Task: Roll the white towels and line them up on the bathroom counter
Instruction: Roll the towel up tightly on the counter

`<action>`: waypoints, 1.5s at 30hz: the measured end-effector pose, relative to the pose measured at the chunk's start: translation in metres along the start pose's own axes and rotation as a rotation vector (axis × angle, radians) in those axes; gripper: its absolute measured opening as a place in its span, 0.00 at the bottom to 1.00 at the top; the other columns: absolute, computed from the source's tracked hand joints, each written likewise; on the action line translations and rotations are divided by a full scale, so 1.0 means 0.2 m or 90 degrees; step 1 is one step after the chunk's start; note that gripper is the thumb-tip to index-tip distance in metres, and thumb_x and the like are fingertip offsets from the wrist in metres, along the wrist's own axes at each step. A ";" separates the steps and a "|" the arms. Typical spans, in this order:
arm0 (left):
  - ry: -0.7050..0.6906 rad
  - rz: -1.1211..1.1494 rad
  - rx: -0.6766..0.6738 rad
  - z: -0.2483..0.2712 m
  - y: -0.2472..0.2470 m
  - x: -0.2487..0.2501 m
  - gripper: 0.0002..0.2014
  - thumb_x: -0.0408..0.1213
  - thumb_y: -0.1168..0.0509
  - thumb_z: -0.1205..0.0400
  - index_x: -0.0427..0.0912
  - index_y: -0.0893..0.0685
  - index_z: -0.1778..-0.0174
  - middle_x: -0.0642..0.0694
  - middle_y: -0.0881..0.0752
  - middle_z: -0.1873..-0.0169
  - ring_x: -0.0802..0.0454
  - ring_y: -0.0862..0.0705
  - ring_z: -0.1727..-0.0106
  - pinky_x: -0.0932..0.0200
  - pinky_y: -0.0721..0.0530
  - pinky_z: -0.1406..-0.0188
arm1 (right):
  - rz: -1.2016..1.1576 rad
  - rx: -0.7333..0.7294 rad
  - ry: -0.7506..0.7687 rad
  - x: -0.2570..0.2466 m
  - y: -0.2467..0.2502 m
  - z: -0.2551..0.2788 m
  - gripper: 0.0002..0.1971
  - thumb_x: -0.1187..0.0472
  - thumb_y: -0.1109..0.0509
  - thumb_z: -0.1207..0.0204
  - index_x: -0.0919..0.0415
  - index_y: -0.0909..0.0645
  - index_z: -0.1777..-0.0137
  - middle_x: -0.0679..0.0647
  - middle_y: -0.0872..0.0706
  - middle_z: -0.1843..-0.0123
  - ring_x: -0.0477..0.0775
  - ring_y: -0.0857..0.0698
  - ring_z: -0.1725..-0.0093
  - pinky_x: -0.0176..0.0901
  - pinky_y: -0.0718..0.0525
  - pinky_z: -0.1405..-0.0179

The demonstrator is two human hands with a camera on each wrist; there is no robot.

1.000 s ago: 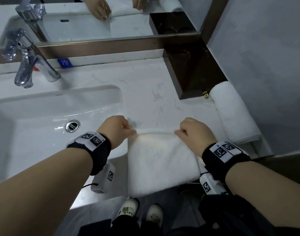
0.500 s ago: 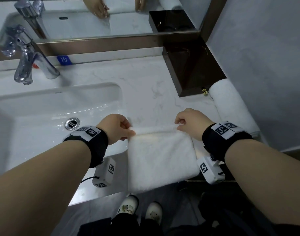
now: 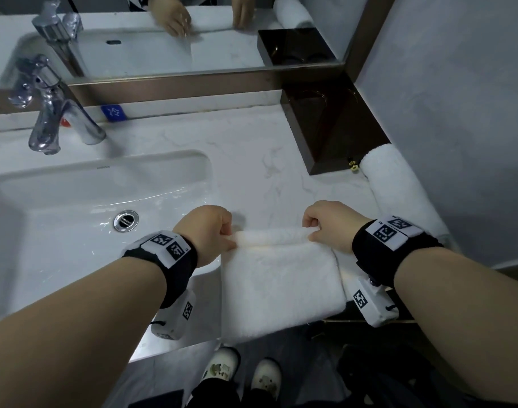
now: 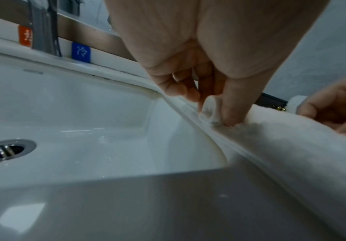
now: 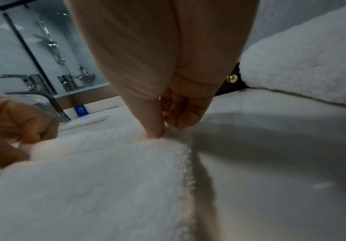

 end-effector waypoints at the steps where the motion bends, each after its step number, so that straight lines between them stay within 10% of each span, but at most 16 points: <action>1: -0.012 -0.018 -0.003 0.00 0.00 0.01 0.18 0.40 0.22 0.28 0.53 0.27 0.72 0.56 0.20 0.63 0.52 0.21 0.57 0.60 0.27 0.62 | 0.014 -0.005 0.003 -0.01 0.00 0.00 0.10 0.60 0.29 0.23 0.55 0.20 0.43 0.50 0.20 0.41 0.49 0.21 0.45 0.38 0.23 0.43; 10: -0.104 -0.016 -0.003 0.03 -0.02 0.08 0.19 0.28 0.28 0.28 0.52 0.32 0.69 0.56 0.26 0.67 0.48 0.26 0.63 0.58 0.28 0.65 | 0.156 0.034 0.045 -0.06 -0.04 0.04 0.07 0.66 0.36 0.21 0.53 0.27 0.49 0.51 0.23 0.43 0.52 0.27 0.50 0.43 0.27 0.49; 16: -0.126 -0.058 -0.003 -0.03 -0.01 0.11 0.15 0.30 0.30 0.24 0.51 0.16 0.45 0.59 0.26 0.62 0.53 0.23 0.57 0.61 0.26 0.58 | 0.204 0.104 0.057 -0.07 -0.01 0.02 0.15 0.72 0.38 0.28 0.55 0.26 0.45 0.51 0.23 0.45 0.54 0.26 0.44 0.44 0.31 0.47; 26: -0.217 -0.150 0.010 -0.01 -0.02 0.20 0.15 0.21 0.38 0.31 0.48 0.29 0.71 0.53 0.27 0.66 0.48 0.27 0.61 0.55 0.28 0.68 | 0.094 0.169 0.097 -0.03 -0.03 0.04 0.13 0.77 0.37 0.30 0.56 0.26 0.56 0.47 0.27 0.55 0.52 0.27 0.47 0.36 0.37 0.59; 36: -0.224 -0.312 -0.074 0.05 -0.09 0.28 0.13 0.24 0.38 0.27 0.47 0.33 0.65 0.50 0.27 0.60 0.48 0.28 0.58 0.53 0.28 0.65 | 0.086 0.185 0.076 -0.05 -0.08 0.07 0.18 0.81 0.42 0.36 0.62 0.23 0.53 0.53 0.23 0.52 0.54 0.27 0.47 0.38 0.35 0.60; 45: -0.197 -0.288 -0.131 0.16 -0.07 0.27 0.07 0.29 0.42 0.19 0.45 0.24 0.58 0.49 0.24 0.52 0.48 0.25 0.54 0.55 0.25 0.57 | -0.042 0.143 0.024 0.00 -0.14 0.21 0.16 0.72 0.42 0.24 0.59 0.20 0.41 0.47 0.23 0.39 0.49 0.28 0.36 0.34 0.32 0.37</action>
Point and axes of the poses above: each hand's wrist, its own z-axis away from the middle knuckle, its own y-axis out of the back of the hand, x = y × z, the point moved 5 cm from there along -z, towards the middle knuckle
